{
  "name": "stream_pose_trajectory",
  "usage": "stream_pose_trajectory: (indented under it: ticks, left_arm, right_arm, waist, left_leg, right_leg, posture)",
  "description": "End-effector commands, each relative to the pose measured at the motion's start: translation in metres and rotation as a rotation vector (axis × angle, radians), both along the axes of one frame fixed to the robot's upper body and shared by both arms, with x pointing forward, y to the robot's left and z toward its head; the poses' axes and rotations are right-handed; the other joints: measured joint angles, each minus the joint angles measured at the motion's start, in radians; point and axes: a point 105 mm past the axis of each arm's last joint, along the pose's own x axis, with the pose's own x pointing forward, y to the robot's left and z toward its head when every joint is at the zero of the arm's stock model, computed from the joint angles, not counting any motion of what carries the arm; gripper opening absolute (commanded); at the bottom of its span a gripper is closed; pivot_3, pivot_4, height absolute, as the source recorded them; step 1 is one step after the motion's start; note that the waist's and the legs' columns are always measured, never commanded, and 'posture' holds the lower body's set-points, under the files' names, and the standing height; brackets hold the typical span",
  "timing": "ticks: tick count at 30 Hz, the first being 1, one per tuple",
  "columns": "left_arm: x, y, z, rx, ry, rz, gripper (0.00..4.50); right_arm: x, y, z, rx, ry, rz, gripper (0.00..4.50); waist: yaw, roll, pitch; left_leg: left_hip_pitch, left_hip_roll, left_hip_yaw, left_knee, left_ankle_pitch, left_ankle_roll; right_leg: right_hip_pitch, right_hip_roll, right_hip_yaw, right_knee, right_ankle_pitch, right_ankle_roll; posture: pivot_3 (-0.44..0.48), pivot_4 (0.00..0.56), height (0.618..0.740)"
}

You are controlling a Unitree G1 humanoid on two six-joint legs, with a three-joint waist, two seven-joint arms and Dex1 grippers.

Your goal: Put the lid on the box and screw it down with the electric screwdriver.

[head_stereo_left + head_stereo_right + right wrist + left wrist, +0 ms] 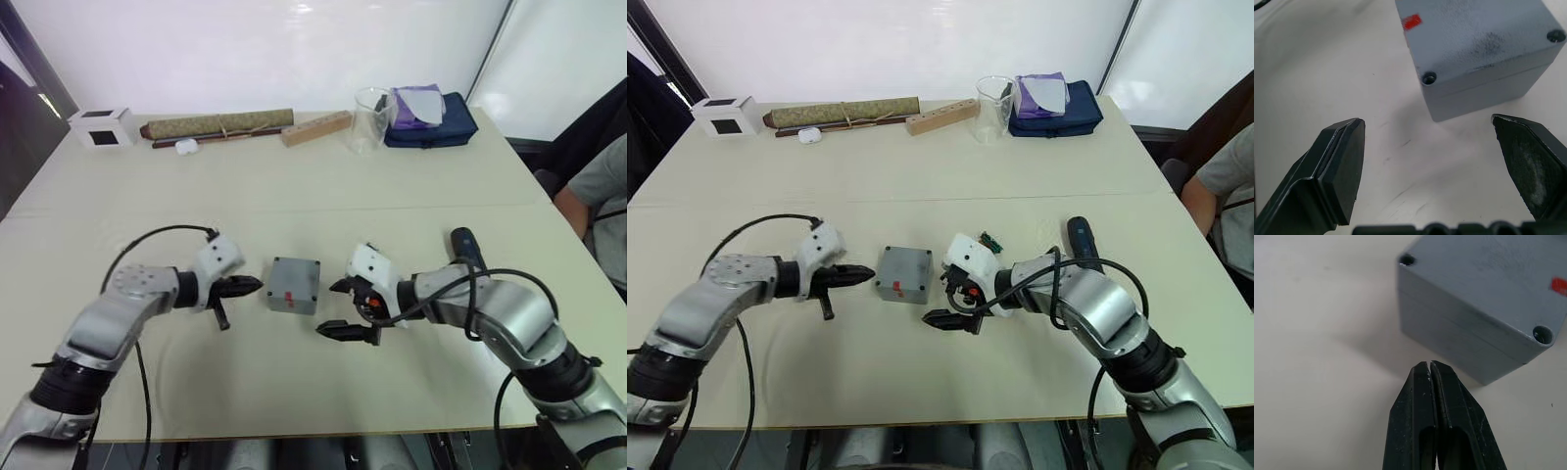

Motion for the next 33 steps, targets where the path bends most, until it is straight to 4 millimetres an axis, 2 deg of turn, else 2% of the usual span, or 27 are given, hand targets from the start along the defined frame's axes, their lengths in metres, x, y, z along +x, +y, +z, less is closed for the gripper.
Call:
stream_pose_trajectory:
  ticks: [1, 5, 7, 10, 13, 16, 20, 22, 25, 28, 30, 33]
  left_arm:
    - [0.005, -0.014, 0.015, -0.033, -0.050, -0.054, 0.00]
    - [0.019, -0.031, 0.019, -0.044, -0.092, -0.104, 0.00]
    - [0.025, -0.034, 0.023, -0.048, -0.102, -0.105, 0.00]
    - [0.032, -0.025, 0.026, -0.030, -0.122, -0.078, 0.00]
    - [0.034, -0.006, 0.025, 0.010, -0.130, -0.033, 0.00]
    - [0.024, 0.012, 0.017, 0.042, -0.085, -0.005, 0.00]
    - [-0.010, 0.015, 0.004, 0.038, 0.034, -0.056, 0.00]
    - [-0.024, 0.014, -0.002, 0.040, 0.076, -0.077, 0.00]
    - [-0.033, 0.007, -0.006, 0.027, 0.097, -0.086, 0.00]
    - [-0.028, -0.012, -0.004, -0.028, 0.056, -0.069, 0.00]
    - [-0.021, -0.017, -0.001, -0.042, 0.030, -0.053, 0.00]
    - [-0.006, -0.021, 0.002, -0.035, -0.027, -0.027, 0.00]
  right_arm:
    - [-0.006, 0.010, 0.006, 0.020, -0.024, 0.065, 4.49]
    - [-0.026, 0.019, 0.009, 0.059, 0.011, 0.144, 4.49]
    - [-0.029, 0.020, 0.009, 0.056, 0.004, 0.150, 4.49]
    - [-0.025, 0.009, 0.015, 0.038, -0.030, 0.116, 4.49]
    - [-0.018, -0.008, 0.024, -0.001, -0.090, 0.091, 4.49]
    - [0.000, -0.022, 0.029, -0.059, -0.185, 0.060, 4.49]
    - [0.022, -0.025, 0.020, -0.095, -0.238, 0.046, 4.49]
    - [0.026, -0.021, 0.014, -0.095, -0.240, 0.064, 4.49]
    - [0.029, -0.015, 0.007, -0.094, -0.241, 0.090, 4.49]
    - [0.024, -0.005, 0.001, -0.079, -0.221, 0.149, 4.49]
    - [0.019, -0.001, 0.000, -0.066, -0.207, 0.175, 4.49]
    - [0.002, 0.004, -0.002, -0.045, -0.173, 0.237, 4.49]
  waist:
    - [0.001, 0.000, 0.000]
    - [0.004, 0.000, 0.000]
    - [0.003, 0.000, 0.000]
    - [-0.002, 0.000, 0.000]
    - [-0.003, 0.000, 0.000]
    - [-0.007, 0.000, 0.000]
    - [-0.006, 0.000, 0.000]
    - [-0.002, 0.000, 0.000]
    - [0.004, 0.000, 0.000]
    - [0.004, 0.000, 0.000]
    - [0.002, 0.000, 0.000]
    - [0.002, 0.000, 0.000]
  left_leg:
    - [0.000, 0.000, 0.000, 0.000, 0.000, 0.000]
    - [0.000, -0.001, 0.000, 0.001, 0.000, 0.000]
    - [0.000, -0.001, 0.000, 0.001, 0.000, 0.000]
    - [0.000, -0.001, 0.000, 0.001, 0.000, 0.000]
    - [0.000, -0.001, 0.000, 0.001, 0.000, 0.000]
    - [0.000, 0.000, 0.000, 0.000, 0.000, 0.000]
    - [0.001, 0.001, 0.000, 0.000, 0.000, 0.000]
    - [0.001, 0.001, 0.001, 0.000, 0.000, 0.000]
    - [0.000, 0.000, 0.000, 0.000, 0.000, 0.000]
    - [0.000, 0.000, 0.001, 0.001, 0.000, 0.000]
    - [0.000, 0.000, 0.000, 0.002, 0.000, 0.000]
    - [0.000, 0.000, 0.000, 0.002, 0.000, 0.000]
  right_leg:
    - [0.000, 0.000, 0.000, 0.000, 0.000, 0.000]
    - [0.000, -0.001, 0.000, 0.000, 0.000, 0.000]
    - [0.000, -0.001, 0.000, 0.000, 0.000, 0.000]
    - [0.000, 0.000, 0.000, 0.000, 0.000, 0.000]
    - [0.000, 0.000, 0.000, 0.001, 0.000, 0.000]
    - [0.000, 0.000, 0.000, 0.000, 0.000, 0.000]
    - [0.000, 0.001, 0.000, 0.000, 0.000, 0.000]
    - [0.000, 0.000, 0.000, 0.000, 0.000, 0.000]
    - [0.000, 0.000, 0.000, 0.000, 0.000, 0.000]
    - [0.000, -0.001, 0.000, 0.000, 0.000, 0.000]
    - [0.001, -0.001, 0.000, 0.001, 0.000, 0.000]
    - [0.001, -0.001, 0.000, 0.001, 0.000, 0.000]
  posture:
    - [0.000, 0.150, 0.740]
    - [0.000, 0.150, 0.740]
    - [0.000, 0.150, 0.740]
    - [0.000, 0.150, 0.740]
    - [0.000, 0.150, 0.740]
    - [0.000, 0.150, 0.740]
    - [0.000, 0.150, 0.740]
    - [0.000, 0.150, 0.740]
    - [0.000, 0.150, 0.740]
    - [0.000, 0.150, 0.740]
    - [0.000, 0.150, 0.740]
    - [0.000, 0.150, 0.740]
